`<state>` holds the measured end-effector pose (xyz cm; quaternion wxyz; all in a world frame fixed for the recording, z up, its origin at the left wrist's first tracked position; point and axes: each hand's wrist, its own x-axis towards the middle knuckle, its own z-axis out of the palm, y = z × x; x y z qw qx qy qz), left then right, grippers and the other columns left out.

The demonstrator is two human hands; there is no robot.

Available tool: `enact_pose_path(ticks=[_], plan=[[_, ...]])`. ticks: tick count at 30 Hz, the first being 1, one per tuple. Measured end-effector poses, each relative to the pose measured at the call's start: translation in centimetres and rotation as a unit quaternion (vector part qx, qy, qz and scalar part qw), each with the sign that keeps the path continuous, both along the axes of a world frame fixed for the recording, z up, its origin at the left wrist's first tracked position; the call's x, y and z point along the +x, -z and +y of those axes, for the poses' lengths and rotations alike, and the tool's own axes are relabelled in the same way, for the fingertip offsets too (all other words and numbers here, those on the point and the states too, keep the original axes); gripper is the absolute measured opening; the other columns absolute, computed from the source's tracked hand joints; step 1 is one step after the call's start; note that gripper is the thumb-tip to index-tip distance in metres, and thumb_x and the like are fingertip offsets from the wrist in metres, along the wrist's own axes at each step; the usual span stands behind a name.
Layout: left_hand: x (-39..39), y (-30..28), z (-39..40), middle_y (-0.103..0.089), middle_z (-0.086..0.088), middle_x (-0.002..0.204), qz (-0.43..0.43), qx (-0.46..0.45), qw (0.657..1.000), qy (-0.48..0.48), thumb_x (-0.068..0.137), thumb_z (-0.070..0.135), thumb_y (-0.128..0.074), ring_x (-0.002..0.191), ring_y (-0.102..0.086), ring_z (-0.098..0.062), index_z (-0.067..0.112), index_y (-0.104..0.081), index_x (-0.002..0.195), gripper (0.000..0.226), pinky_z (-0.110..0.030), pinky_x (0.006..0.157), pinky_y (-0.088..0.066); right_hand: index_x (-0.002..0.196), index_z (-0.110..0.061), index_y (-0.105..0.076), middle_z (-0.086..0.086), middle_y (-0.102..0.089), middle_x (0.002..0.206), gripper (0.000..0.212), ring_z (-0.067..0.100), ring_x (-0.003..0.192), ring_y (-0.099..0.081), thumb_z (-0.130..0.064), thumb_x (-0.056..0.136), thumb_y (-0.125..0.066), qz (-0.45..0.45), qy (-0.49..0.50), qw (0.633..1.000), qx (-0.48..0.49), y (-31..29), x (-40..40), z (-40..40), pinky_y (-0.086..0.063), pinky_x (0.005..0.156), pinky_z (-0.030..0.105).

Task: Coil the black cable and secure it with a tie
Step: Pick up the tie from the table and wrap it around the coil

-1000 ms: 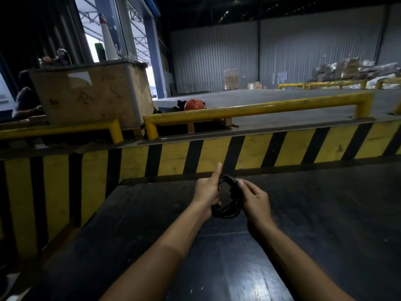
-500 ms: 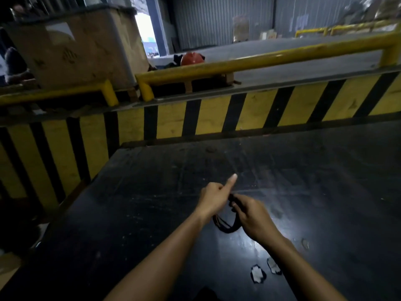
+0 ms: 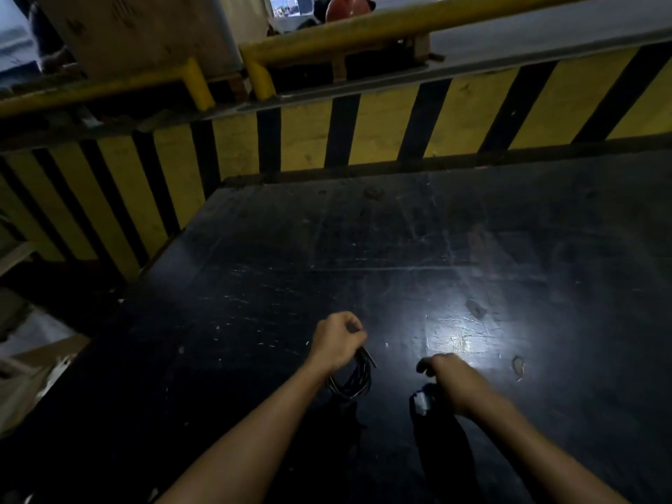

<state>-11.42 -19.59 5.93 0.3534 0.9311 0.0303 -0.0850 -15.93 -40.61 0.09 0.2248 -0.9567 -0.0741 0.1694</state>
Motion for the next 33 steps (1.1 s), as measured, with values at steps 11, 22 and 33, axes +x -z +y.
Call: enact_pose_path(ticks=[11, 22, 33], plan=[[2.8, -3.1, 0.5, -0.068, 0.007, 0.09, 0.042, 0.002, 0.989, 0.143, 0.077, 0.021, -0.07, 0.08, -0.06, 0.0, 0.022, -0.073, 0.089, 0.012, -0.017, 0.071, -0.045, 0.083, -0.012, -0.062, 0.01, -0.075, 0.086, 0.02, 0.024, 0.075, -0.069, -0.031, 0.082, -0.068, -0.014, 0.08, 0.986, 0.146, -1.4, 2.3, 0.8, -0.051, 0.066, 0.03], [4.5, -13.0, -1.4, -0.071, -0.007, 0.088, -0.024, -0.142, 0.958, 0.247, 0.085, 0.02, -0.067, 0.076, -0.064, -0.007, 0.004, -0.071, 0.103, 0.025, -0.02, 0.071, -0.049, 0.079, -0.012, -0.071, -0.007, -0.055, 0.061, 0.021, 0.005, 0.054, -0.045, -0.026, 0.089, -0.061, -0.029, 0.056, 0.866, 0.495, -15.4, 6.1, -0.6, -0.036, 0.051, 0.018], [4.2, -18.3, -0.1, -0.043, -0.008, 0.06, -0.037, -0.14, 0.939, 0.313, 0.088, 0.033, -0.06, 0.047, -0.038, -0.011, 0.005, -0.068, 0.081, 0.03, -0.023, 0.045, -0.03, 0.088, -0.013, -0.074, -0.003, -0.064, 0.071, 0.015, 0.001, 0.055, -0.049, -0.025, 0.083, -0.066, -0.075, 0.015, 0.85, 0.521, -20.5, 5.1, 0.6, -0.037, 0.048, 0.013]])
